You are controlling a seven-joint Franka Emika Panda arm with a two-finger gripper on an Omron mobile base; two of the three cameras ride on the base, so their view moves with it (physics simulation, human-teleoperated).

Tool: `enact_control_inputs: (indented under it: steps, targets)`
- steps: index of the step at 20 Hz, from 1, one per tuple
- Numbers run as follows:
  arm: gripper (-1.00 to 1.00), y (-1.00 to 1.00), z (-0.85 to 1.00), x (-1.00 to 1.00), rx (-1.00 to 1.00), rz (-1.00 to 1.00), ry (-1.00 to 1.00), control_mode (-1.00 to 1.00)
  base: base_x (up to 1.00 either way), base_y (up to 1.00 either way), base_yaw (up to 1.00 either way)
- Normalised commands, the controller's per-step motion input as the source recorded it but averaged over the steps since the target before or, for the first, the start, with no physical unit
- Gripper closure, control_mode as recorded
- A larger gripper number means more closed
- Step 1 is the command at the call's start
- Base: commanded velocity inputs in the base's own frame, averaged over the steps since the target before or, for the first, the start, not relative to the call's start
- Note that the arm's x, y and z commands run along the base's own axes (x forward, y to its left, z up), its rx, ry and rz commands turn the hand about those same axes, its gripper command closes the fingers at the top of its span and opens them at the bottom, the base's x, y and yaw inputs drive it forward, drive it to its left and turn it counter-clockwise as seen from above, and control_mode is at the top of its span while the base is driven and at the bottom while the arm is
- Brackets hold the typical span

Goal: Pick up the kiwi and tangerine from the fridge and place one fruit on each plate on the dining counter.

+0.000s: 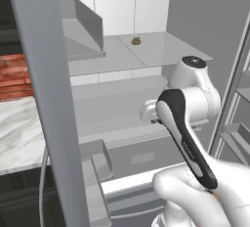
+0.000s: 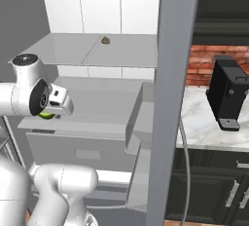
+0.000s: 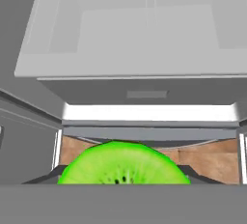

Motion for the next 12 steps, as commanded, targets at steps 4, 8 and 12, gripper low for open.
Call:
enact_control_inputs:
  steps: [4,8,12]
  targets:
    - [1.00,-0.55,0.04,-0.22,0.00,-0.10,0.04,-1.00,0.00,0.00,0.00]
    - [1.00,-0.13,0.01,-0.02,0.00,-0.06,0.00,-1.00,0.00,0.00,0.00]
    - [1.00,0.00,0.00,0.00,0.00,0.00,0.00,-1.00,0.00,0.00,0.00]
